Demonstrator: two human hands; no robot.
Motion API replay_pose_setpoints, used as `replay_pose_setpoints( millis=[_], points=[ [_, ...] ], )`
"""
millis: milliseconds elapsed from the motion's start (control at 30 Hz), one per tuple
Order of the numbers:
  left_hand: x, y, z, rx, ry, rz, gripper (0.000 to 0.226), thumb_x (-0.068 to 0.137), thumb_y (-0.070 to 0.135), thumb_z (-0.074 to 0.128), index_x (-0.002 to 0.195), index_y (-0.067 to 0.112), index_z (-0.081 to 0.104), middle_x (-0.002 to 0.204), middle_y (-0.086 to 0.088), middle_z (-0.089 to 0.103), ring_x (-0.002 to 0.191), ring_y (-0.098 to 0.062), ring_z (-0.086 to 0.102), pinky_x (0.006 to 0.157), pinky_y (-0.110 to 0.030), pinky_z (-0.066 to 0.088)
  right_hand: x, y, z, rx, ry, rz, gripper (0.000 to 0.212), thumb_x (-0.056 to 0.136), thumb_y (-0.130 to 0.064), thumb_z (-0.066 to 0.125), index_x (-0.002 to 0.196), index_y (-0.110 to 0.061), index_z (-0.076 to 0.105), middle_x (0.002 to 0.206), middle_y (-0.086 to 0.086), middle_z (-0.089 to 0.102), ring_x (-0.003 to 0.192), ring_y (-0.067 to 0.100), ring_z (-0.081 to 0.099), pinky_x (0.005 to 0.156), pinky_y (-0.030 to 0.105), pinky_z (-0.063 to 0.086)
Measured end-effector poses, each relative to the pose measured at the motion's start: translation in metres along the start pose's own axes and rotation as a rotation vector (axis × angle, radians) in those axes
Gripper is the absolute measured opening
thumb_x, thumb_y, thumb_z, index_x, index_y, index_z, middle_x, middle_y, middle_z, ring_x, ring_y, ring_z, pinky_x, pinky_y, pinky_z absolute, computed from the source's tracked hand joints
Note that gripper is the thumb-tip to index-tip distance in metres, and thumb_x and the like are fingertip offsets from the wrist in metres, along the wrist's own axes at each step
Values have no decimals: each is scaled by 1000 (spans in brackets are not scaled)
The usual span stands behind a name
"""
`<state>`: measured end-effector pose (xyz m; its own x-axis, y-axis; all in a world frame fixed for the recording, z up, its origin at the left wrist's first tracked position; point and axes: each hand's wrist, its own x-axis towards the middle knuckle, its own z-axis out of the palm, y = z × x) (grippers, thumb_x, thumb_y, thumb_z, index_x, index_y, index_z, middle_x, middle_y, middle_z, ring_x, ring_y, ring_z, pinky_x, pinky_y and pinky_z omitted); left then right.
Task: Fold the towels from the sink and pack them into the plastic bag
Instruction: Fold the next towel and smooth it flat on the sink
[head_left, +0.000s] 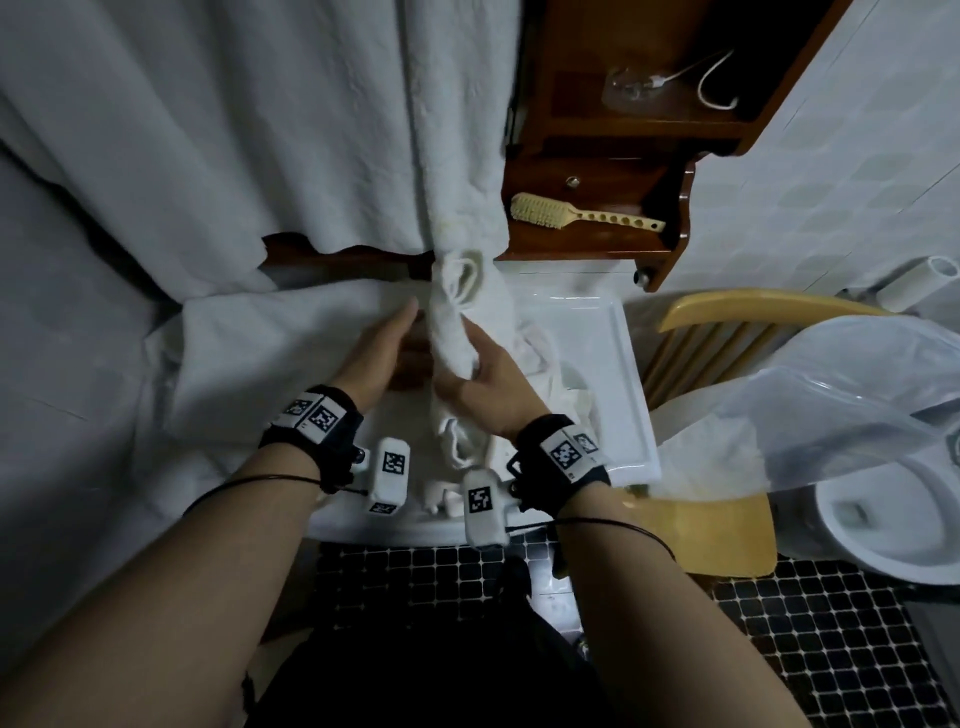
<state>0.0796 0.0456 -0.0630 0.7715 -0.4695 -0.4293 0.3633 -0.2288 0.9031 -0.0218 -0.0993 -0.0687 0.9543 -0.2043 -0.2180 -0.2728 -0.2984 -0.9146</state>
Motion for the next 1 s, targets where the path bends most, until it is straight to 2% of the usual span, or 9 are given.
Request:
replay_pose_setpoints(
  millis=[67,167,233,333,433,567,633,833,1000],
  points=[
    [0,4,-22,69,42,39,67,83,74,71,132,30,64,118,-3,77,105,-23,76,95,-47,59,12,0,31,-22,-86,1,99,74,-44,72,162,-39,27,145,1,63,127,20,63,108,44,54],
    [0,-3,-35,347,103,20,81,76,63,79,141,29,44,129,5,67,117,-18,67,103,-43,54,18,2,54,58,-264,-9,105,88,-13,74,168,-31,9,135,13,68,110,20,70,91,34,59],
    [2,-7,-36,439,121,-5,86,82,58,76,147,22,34,136,1,60,123,-23,61,106,-44,51,15,12,52,127,-244,-35,79,93,2,68,161,-18,35,114,9,74,96,19,71,85,33,60],
    [4,-6,-31,600,229,-1,71,96,39,71,147,10,32,144,-15,56,129,-38,57,103,-40,49,3,34,37,124,277,44,28,91,-17,73,118,-22,74,90,-3,79,79,14,75,82,41,63],
    [4,-5,-22,720,265,-61,58,103,37,61,146,7,35,148,-19,53,128,-41,57,98,-42,48,-10,55,24,115,599,224,42,87,-33,80,124,-24,61,88,-6,69,81,7,67,78,25,52],
    [9,-4,-22,729,294,-117,47,107,36,51,141,3,42,145,-20,54,124,-40,59,89,-39,47,-6,60,27,221,372,341,71,73,-72,79,121,-23,62,93,-6,70,84,11,67,82,36,57],
    [10,-1,-21,761,310,-124,46,109,34,46,140,0,43,143,-24,55,123,-42,58,89,-40,46,-2,50,28,365,325,345,84,65,-74,82,130,-24,61,106,-5,75,96,12,73,91,38,62],
    [6,17,-1,790,336,-137,55,110,45,37,140,-1,44,140,-25,57,116,-40,58,90,-42,44,3,19,-5,571,224,193,41,81,-30,85,117,-14,74,105,5,81,98,27,78,93,52,62],
    [2,24,56,596,293,80,69,98,33,71,145,13,25,143,-18,51,118,-39,60,89,-39,49,-25,38,-82,628,292,209,34,85,-13,81,117,-9,73,106,14,80,97,37,77,86,50,64]
  ],
)
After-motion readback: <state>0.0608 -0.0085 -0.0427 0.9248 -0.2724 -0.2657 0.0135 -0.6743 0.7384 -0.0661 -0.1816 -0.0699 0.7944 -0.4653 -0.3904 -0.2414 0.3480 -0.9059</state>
